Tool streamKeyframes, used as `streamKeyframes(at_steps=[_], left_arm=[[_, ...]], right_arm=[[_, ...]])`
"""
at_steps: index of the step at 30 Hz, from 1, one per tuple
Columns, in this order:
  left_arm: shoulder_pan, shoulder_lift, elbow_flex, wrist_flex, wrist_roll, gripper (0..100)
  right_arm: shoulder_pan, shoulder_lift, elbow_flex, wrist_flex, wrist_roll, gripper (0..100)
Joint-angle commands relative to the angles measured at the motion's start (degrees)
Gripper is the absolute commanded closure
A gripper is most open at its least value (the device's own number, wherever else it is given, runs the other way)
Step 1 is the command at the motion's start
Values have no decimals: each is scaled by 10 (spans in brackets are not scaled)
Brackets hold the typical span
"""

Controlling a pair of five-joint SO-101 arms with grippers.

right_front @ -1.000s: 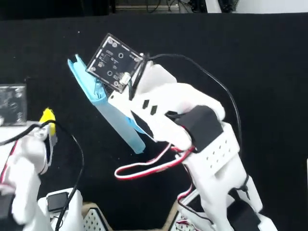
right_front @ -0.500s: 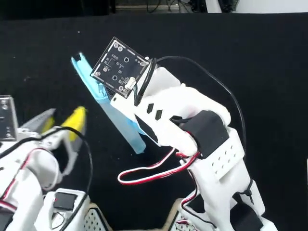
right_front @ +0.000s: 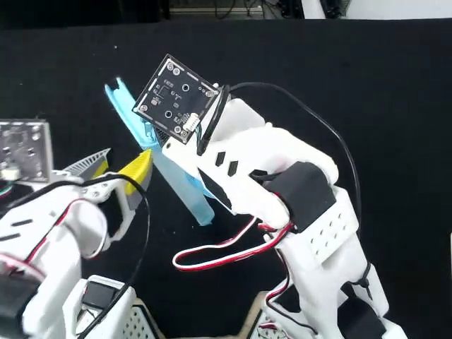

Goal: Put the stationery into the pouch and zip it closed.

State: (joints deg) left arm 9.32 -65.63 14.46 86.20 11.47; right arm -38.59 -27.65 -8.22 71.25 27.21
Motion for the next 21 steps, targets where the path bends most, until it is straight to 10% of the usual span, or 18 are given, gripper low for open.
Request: streamKeyframes(at_steps=[1,21], left_arm=[[-7,3,13,-22,32,793],[-7,-58,101,-96,100,793]], right_arm=[[-4,-25,-4,-13,1,987],[-4,-24,-2,-11,3,987]])
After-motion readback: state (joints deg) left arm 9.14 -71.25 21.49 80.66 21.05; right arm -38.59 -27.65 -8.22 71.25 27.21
